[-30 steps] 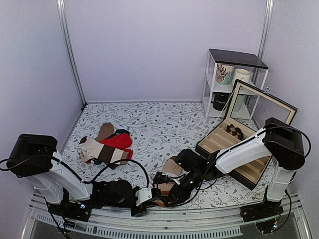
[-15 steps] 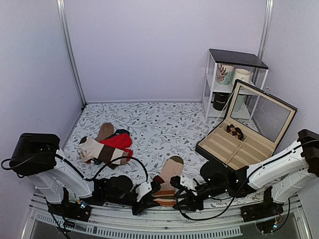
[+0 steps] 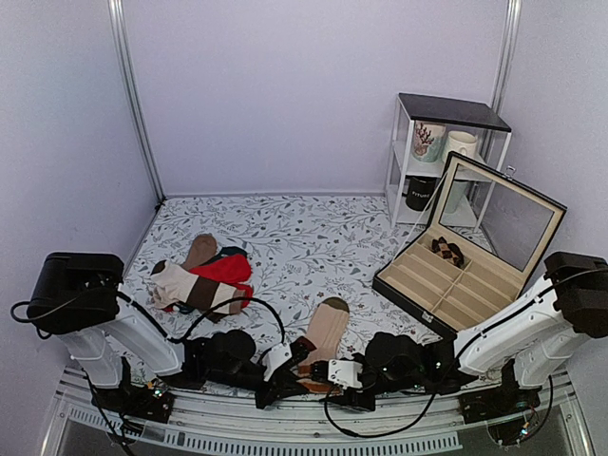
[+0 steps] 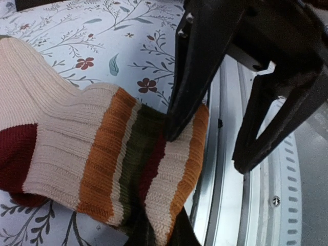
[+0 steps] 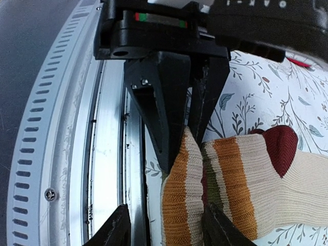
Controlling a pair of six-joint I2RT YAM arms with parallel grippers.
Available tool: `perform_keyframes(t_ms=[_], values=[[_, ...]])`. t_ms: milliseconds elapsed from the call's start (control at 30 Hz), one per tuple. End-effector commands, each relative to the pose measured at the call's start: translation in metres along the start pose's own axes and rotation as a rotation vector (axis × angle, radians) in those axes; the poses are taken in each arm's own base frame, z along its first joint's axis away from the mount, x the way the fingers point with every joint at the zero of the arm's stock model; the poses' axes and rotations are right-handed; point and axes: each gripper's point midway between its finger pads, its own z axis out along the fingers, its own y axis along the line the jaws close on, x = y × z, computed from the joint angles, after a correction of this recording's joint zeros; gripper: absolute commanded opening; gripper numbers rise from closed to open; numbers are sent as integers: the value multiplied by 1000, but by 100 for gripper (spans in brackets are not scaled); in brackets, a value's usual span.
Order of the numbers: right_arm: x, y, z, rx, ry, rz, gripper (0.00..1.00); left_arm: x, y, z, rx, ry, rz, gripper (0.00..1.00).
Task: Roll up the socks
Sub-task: Roll a pair of socks at the center of the board.
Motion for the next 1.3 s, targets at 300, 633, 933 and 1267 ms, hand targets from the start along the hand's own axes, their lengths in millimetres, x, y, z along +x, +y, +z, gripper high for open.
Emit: perform_keyframes(t_ms=[300, 633, 933, 1267], values=[[37, -10, 22, 72, 180, 20, 17, 67, 8, -6, -8, 237, -56, 0], [32, 5, 12, -96, 178, 269, 15, 10, 10, -28, -173, 12, 125, 35], [49, 5, 12, -293, 324, 594, 16, -37, 0, -32, -288, -117, 422, 45], [61, 3, 15, -319, 447, 750, 16, -25, -2, -7, -259, -63, 462, 45]])
